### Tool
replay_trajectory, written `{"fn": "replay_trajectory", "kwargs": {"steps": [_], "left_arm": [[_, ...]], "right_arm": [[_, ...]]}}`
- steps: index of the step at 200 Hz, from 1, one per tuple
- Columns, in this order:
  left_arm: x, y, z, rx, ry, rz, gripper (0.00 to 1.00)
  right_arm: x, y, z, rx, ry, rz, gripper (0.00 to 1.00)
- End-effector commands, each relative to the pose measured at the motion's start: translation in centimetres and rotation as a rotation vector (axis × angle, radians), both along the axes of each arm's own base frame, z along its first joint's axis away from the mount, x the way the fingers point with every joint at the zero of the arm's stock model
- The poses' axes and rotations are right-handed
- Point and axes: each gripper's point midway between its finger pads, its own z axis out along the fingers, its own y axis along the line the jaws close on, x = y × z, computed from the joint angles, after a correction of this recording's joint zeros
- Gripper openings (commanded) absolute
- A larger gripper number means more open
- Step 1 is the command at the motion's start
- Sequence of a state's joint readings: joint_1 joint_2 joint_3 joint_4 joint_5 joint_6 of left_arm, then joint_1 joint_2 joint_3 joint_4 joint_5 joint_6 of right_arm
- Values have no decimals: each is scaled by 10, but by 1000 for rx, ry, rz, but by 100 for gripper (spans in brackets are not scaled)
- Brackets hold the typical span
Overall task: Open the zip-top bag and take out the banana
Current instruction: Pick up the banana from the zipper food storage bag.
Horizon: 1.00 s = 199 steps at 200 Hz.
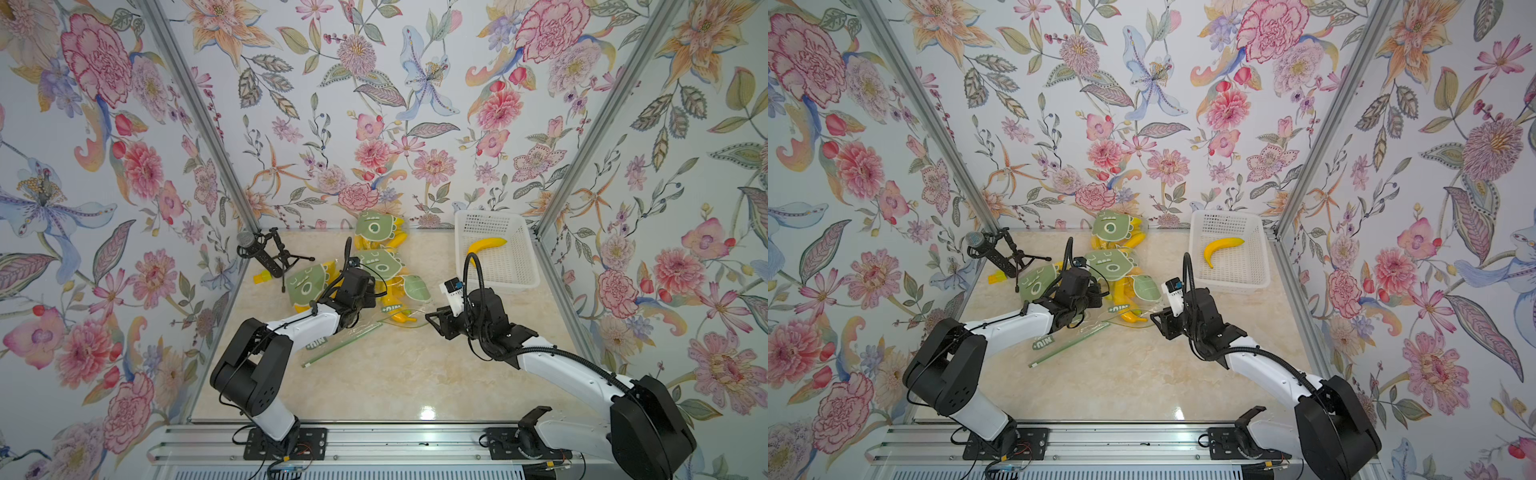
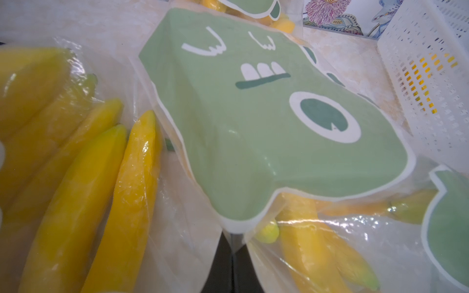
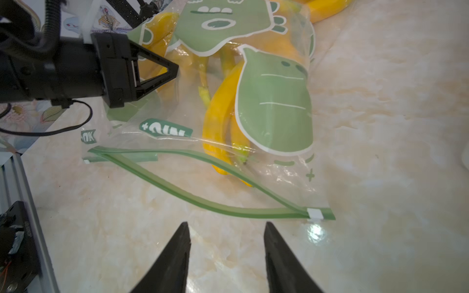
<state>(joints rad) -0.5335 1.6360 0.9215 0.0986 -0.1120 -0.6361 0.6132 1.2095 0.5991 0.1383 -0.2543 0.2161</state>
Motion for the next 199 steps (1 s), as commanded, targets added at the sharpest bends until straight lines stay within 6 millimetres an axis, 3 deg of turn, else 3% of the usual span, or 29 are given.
{"fn": "replay_trajectory", "kwargs": {"steps": [1, 26, 66, 105, 133, 199], "left_arm": [[3, -1, 13, 7, -35, 12, 0], [3, -3, 12, 6, -29, 7, 0], [1, -2, 10, 13, -22, 6, 0], [-1, -4, 11, 10, -22, 0, 0], [-3, -8, 11, 3, -21, -7, 0], [-6, -16, 8, -2, -18, -23, 0]], "right_arm": [[-11, 25, 9, 104, -33, 58, 46], [-9, 44, -5, 125, 3, 69, 44], [29, 53, -5, 129, -18, -33, 43], [55, 58, -24, 44, -24, -83, 45], [62, 64, -41, -14, -15, -81, 45], [69, 80, -66, -152, -33, -55, 58]]}}
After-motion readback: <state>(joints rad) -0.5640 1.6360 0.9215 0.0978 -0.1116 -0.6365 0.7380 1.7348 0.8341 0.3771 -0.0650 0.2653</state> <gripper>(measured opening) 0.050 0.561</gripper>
